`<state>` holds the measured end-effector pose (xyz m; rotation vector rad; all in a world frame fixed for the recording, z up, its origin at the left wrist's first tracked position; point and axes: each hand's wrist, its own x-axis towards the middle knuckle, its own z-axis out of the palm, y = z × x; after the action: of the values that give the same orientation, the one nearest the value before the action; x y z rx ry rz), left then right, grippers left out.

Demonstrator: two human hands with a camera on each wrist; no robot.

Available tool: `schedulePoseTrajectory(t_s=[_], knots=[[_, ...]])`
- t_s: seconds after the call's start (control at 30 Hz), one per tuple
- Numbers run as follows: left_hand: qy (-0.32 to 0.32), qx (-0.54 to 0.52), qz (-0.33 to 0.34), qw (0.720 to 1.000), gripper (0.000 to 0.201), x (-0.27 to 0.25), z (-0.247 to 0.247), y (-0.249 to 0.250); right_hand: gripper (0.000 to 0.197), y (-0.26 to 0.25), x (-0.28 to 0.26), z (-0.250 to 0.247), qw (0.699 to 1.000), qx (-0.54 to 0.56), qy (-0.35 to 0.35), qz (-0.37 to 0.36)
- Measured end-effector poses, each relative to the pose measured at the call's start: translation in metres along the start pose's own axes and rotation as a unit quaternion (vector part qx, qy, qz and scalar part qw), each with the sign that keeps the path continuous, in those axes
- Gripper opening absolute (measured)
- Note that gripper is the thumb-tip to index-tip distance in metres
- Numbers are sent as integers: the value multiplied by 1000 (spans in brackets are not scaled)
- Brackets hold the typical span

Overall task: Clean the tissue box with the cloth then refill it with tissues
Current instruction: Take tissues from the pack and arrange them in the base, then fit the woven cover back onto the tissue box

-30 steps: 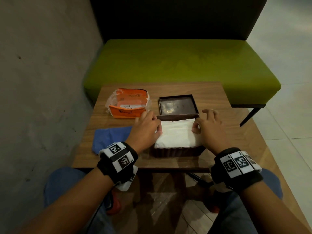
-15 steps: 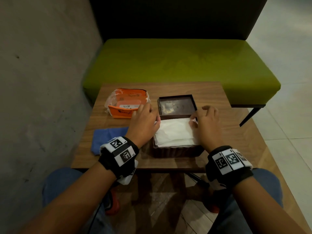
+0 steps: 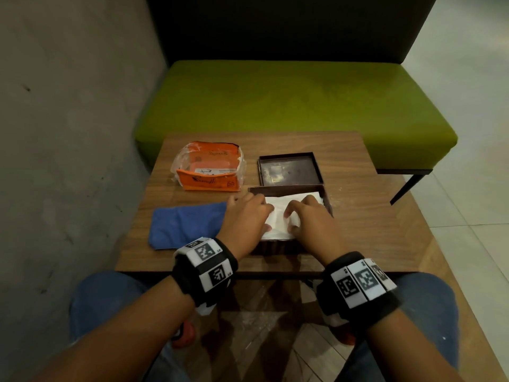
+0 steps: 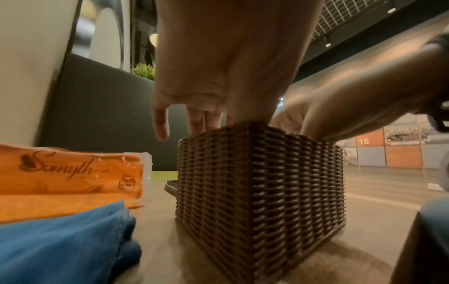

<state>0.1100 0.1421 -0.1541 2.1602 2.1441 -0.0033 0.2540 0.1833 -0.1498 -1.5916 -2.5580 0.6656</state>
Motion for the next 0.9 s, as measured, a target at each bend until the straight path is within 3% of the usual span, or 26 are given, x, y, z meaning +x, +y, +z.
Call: schedulePoseTrajectory(t_s=[0.13, 0.23, 0.3, 0.37, 0.43, 0.47, 0.5, 0.63, 0.77, 0.9], knots=[[-49, 48, -7, 998, 37, 12, -4, 4, 38, -2, 6, -3, 999, 6, -31, 37], [-107, 60, 11, 992, 47, 14, -9, -1, 52, -2, 7, -7, 996, 2, -57, 72], [-121, 20, 35, 992, 51, 11, -16, -7, 52, -4, 3, -8, 995, -4, -63, 81], [-33, -132, 22, 990, 43, 8, -26, -17, 53, -8, -5, -10, 997, -7, -37, 64], [114, -288, -32, 950, 26, 11, -37, -34, 53, -16, -13, -15, 1000, 5, 0, 23], [158, -322, -52, 932, 22, 17, -39, -42, 52, -20, -15, -15, 1000, 9, -3, -3], [160, -329, -62, 928, 22, 24, -38, -51, 53, -23, -15, -14, 999, 8, -25, -26], [-17, -260, 7, 965, 25, 58, -26, -63, 69, -25, -10, 2, 984, -46, -170, -34], [-72, -170, 91, 979, 33, 90, -22, -65, 81, -15, -7, 11, 974, -87, -207, -18], [-141, -82, 127, 978, 38, 109, -14, -58, 76, -7, -2, 10, 965, -112, -237, -16]])
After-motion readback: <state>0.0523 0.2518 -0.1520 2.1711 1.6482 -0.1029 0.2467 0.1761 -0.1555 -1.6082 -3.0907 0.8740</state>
